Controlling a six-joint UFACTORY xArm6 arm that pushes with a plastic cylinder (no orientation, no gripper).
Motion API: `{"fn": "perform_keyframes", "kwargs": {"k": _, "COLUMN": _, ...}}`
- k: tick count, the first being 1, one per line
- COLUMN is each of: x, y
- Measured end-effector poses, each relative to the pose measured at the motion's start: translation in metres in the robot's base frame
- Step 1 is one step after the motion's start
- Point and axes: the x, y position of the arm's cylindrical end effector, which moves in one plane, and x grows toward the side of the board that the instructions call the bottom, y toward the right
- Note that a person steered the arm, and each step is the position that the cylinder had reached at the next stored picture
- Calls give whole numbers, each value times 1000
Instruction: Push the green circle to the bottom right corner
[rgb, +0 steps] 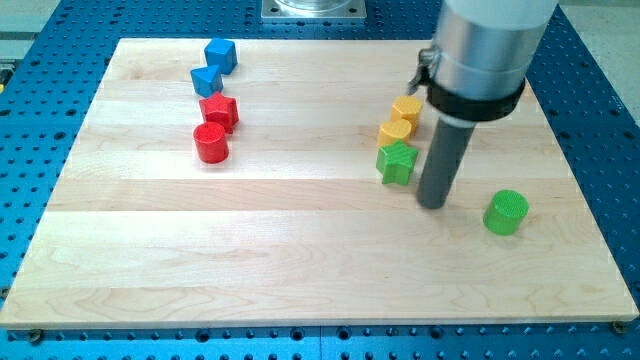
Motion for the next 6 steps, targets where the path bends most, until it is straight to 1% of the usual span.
{"fn": "perform_keyframes", "kwargs": {"k": 1, "x": -1, "y": 42}}
{"fn": "perform_keyframes", "kwargs": {"k": 2, "x": 72, "y": 68}}
{"fn": "perform_keyframes", "kwargs": {"k": 3, "x": 43, "y": 67}}
{"fn": "perform_keyframes", "kwargs": {"k": 4, "x": 37, "y": -30}}
{"fn": "perform_keyframes", "kwargs": {"k": 5, "x": 17, "y": -117}}
{"fn": "perform_keyframes", "kwargs": {"k": 6, "x": -42, "y": -114}}
